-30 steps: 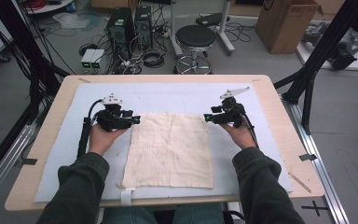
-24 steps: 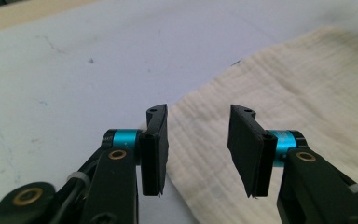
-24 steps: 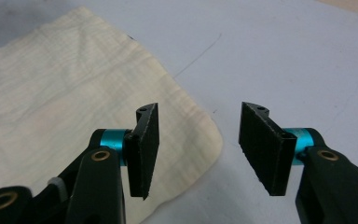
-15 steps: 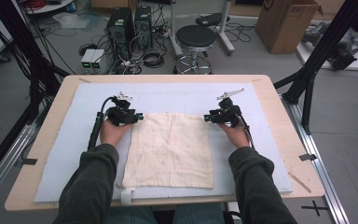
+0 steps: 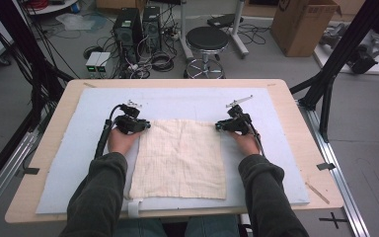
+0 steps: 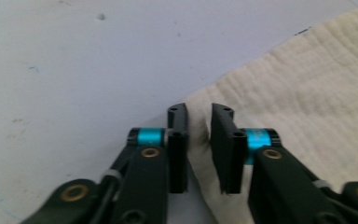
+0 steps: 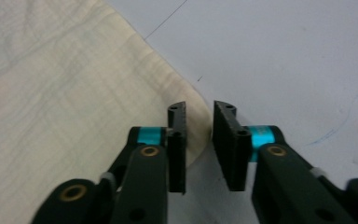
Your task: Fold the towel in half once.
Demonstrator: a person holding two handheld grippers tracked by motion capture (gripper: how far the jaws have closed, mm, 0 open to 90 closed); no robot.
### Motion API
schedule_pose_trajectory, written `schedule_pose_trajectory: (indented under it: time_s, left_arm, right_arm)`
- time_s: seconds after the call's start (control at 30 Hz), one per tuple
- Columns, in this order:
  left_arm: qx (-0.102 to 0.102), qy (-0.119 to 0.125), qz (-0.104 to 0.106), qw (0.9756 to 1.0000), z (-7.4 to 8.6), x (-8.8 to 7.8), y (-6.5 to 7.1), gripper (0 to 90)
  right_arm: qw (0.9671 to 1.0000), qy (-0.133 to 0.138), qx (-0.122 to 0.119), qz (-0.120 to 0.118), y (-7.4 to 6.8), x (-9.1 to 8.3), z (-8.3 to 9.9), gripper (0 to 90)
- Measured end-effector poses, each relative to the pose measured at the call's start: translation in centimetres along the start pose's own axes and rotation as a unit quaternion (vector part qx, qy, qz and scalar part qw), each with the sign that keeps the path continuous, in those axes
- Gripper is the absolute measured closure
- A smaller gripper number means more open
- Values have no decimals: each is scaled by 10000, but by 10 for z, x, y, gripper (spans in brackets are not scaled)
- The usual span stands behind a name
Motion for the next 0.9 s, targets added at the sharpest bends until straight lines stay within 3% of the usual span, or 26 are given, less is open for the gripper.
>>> schedule_pose_trajectory:
  time_s: [0.03,0.23,0.53,0.67,0.77,0.9]
  left_arm:
    - [32,-1,0,10000,0,0,1,843]
    - [77,34,46,10000,-2,-5,1,865]
    - [145,505,-6,9986,-18,-25,-6,869]
    - [198,663,95,9976,-23,-33,-6,870]
    - [357,701,121,9968,-20,-36,0,869]
    - [435,696,154,9965,-13,-40,4,869]
  right_arm:
    - [10000,1,17,-76,-2,1,0,844]
    - [9999,148,-36,47,-2,-3,-7,864]
    - [9989,410,-160,140,-5,-17,-32,864]
    - [9988,442,-163,134,-5,-20,-33,864]
    - [9985,535,-82,35,-8,-23,-34,864]
    - [9981,591,-167,-13,-15,-26,-34,864]
Point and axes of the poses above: each handheld gripper's, and its own axes: x roughly forward along the jaws, z roughly out of its underside, y roughly to its right, the point moved 10 cm from there along x, roughly forward along the jaws, and after that the axes turned 3 degrees about y, right-handed, at the moved point
